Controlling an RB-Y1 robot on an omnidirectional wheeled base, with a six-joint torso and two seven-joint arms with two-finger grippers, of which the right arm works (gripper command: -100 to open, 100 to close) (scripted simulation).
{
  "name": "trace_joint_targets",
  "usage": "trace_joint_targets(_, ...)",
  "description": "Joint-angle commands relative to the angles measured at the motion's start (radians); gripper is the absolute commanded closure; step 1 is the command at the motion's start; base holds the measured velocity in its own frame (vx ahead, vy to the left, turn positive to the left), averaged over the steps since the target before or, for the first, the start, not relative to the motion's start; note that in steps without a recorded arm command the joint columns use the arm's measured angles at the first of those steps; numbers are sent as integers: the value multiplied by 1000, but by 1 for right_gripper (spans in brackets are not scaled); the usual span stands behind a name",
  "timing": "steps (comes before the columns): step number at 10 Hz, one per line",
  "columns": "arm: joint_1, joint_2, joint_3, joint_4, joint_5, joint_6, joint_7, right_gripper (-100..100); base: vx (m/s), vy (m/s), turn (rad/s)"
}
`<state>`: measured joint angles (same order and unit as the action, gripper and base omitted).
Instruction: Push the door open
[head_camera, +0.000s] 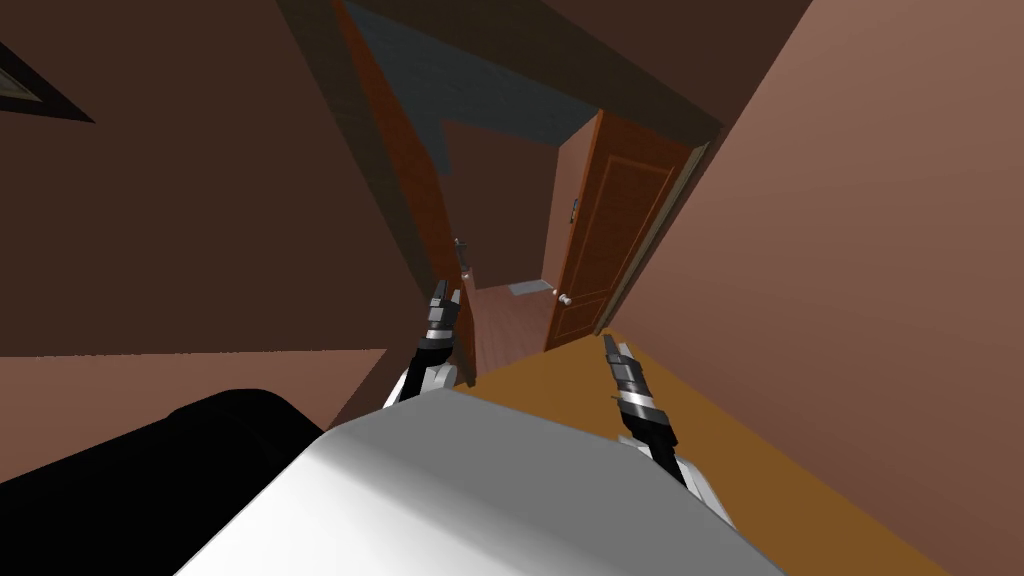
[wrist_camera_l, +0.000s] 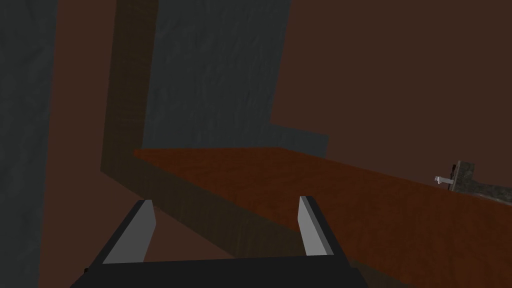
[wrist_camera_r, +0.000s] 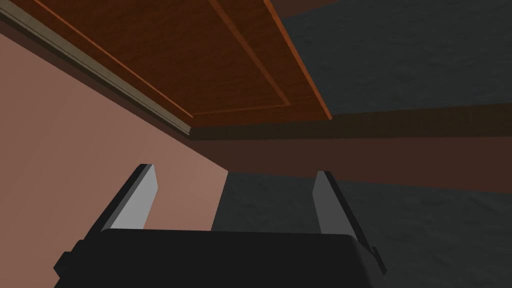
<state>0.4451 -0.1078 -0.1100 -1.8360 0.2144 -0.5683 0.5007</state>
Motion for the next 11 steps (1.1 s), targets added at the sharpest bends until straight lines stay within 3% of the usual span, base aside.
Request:
trace_joint_targets(1,-3,2,-1,27,15,-13,29,-100,89,-75,97)
trace_joint_targets(11,-41,12,-18,251,124,-102,228,-100,103,-106,122)
